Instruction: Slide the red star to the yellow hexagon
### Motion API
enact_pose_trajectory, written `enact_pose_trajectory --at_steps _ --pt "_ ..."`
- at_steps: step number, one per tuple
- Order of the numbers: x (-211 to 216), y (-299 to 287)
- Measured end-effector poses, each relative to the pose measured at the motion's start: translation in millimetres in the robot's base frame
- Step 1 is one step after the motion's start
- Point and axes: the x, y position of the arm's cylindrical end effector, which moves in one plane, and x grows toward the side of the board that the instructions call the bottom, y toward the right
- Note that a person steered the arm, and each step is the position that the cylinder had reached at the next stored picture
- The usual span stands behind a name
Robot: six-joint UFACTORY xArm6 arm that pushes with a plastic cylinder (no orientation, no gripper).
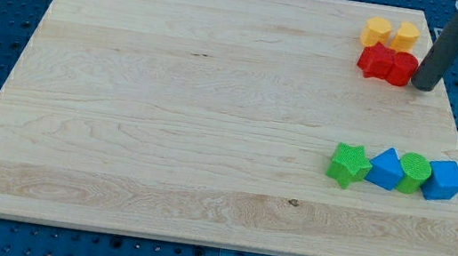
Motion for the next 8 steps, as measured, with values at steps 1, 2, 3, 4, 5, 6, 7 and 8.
enact_pose_trajectory --at_steps 1,2,3,4,5,6,7,8 --pt "-1 0" --pt "-11 0" --pt "-16 0" --pt "-11 5" --pt "-11 16" --pt "-7 28" --pt "20 29" --pt "20 18"
